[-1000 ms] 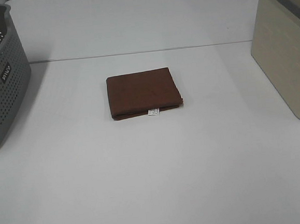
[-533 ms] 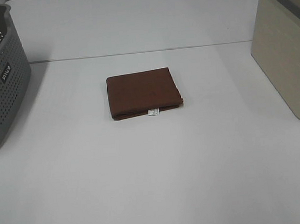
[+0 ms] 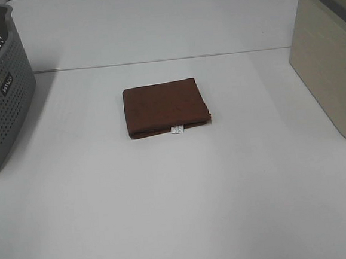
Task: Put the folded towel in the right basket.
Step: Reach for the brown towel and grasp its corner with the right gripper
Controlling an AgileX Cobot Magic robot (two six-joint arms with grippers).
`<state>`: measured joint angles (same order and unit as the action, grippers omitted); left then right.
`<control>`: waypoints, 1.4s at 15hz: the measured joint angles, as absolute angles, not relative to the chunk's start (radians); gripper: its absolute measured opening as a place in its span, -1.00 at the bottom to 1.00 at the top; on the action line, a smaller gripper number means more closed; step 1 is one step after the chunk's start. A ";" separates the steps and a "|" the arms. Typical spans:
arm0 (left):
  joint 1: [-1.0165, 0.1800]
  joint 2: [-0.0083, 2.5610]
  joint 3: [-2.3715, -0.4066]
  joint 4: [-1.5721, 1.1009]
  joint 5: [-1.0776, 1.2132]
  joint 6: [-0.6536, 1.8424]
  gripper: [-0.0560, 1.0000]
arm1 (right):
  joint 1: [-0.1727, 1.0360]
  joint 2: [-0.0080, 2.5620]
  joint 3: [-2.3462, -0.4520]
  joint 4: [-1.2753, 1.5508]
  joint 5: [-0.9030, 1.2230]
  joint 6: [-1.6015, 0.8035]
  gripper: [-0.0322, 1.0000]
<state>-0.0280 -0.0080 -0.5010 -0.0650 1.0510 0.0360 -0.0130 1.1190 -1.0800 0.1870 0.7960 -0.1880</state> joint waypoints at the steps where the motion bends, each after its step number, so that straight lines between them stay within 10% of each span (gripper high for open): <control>1: -0.028 -0.008 -0.501 -0.065 1.051 0.036 0.95 | -0.013 1.200 -1.149 0.197 0.818 -0.196 0.32; 21: -0.028 -0.008 -0.501 -0.065 1.051 0.036 0.95 | 0.242 2.305 -2.010 0.407 1.123 -0.245 0.56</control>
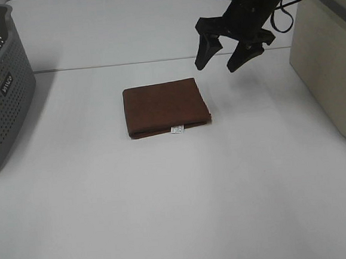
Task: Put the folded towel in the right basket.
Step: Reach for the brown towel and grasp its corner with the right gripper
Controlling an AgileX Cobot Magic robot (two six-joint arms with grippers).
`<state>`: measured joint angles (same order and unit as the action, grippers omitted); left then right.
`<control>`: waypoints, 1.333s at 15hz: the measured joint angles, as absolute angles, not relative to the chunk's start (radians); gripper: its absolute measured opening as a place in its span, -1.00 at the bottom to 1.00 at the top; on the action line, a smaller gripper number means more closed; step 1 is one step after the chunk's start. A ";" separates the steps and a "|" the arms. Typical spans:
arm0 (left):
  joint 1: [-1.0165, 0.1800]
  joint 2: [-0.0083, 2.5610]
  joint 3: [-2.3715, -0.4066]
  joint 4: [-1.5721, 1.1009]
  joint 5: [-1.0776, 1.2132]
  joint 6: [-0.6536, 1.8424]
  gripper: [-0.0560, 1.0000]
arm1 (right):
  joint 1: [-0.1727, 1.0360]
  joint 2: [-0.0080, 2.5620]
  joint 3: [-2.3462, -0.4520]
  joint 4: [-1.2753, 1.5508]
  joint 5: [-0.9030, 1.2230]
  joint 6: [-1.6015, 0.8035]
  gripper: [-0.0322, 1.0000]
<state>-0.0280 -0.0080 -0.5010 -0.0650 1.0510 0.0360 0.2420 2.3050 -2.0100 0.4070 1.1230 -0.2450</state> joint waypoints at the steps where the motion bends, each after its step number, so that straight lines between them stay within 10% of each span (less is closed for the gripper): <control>1: -0.028 -0.008 -0.501 -0.065 1.051 0.036 0.95 | 0.240 2.338 -2.040 0.410 1.144 -0.245 0.62; 16: -0.028 -0.008 -0.501 -0.065 1.051 0.036 0.95 | 0.206 2.604 -2.127 0.729 1.069 -0.351 0.66; 20: -0.028 -0.008 -0.501 -0.065 1.051 0.036 0.95 | 0.250 2.619 -2.129 0.751 1.040 -0.377 0.31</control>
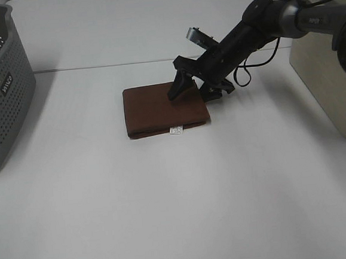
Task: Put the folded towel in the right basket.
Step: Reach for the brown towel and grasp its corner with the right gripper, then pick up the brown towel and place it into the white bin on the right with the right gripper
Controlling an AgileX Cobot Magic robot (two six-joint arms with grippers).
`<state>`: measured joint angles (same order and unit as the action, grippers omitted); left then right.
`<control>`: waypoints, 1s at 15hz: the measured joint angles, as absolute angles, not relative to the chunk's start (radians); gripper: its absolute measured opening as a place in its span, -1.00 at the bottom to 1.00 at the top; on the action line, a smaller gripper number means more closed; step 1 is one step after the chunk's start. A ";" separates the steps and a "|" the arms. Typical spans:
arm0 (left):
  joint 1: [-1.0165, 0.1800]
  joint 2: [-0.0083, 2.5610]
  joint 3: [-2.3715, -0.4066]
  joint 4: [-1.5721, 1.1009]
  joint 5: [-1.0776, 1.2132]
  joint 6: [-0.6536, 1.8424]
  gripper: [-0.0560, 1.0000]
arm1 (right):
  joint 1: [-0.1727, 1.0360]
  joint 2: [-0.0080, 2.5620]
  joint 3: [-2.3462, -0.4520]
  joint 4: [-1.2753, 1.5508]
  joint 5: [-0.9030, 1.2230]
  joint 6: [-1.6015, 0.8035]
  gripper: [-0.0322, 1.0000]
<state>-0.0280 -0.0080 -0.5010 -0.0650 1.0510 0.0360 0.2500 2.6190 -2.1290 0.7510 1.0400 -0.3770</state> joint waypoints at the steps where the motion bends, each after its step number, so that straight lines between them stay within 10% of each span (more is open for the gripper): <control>1: -0.028 -0.008 -0.501 -0.065 1.051 0.036 0.95 | 0.260 2.626 -2.129 0.744 1.032 -0.377 0.03; 4: -0.028 -0.008 -0.501 -0.065 1.051 0.036 0.95 | 0.265 2.632 -2.127 0.722 1.029 -0.375 -0.78; 15: -0.028 -0.008 -0.501 -0.065 1.051 0.036 0.95 | 0.265 2.268 -2.127 0.415 1.118 -0.388 -0.78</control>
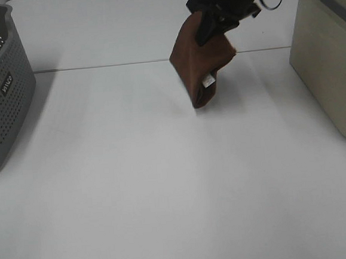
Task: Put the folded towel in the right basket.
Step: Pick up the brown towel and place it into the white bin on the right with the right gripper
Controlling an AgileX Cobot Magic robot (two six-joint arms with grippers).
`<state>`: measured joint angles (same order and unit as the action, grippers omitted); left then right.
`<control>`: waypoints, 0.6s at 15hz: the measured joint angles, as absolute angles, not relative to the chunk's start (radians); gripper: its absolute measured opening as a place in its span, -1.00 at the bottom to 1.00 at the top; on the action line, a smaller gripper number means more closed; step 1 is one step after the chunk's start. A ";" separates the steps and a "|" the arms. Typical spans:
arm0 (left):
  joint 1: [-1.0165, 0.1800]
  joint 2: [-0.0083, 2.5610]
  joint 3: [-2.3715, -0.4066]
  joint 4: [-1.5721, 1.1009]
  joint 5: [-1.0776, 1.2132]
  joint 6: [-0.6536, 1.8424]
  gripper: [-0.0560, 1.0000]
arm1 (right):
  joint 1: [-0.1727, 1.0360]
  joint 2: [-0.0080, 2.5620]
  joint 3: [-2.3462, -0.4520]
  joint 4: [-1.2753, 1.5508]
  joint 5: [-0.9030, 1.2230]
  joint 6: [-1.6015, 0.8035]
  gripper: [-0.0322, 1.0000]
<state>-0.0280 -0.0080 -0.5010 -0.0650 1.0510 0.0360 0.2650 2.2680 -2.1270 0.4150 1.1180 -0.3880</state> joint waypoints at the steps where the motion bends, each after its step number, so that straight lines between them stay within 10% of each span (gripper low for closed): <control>1: -0.028 -0.008 -0.501 -0.065 1.051 0.036 0.95 | 0.265 2.214 -2.127 0.354 1.122 -0.374 -0.78; 9: -0.028 -0.008 -0.501 -0.065 1.051 0.036 0.95 | 0.165 1.880 -2.127 0.022 1.165 -0.228 -0.78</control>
<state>-0.0280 -0.0080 -0.5010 -0.0650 1.0510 0.0360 0.1650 1.8800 -2.1270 0.0220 1.1650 -0.2280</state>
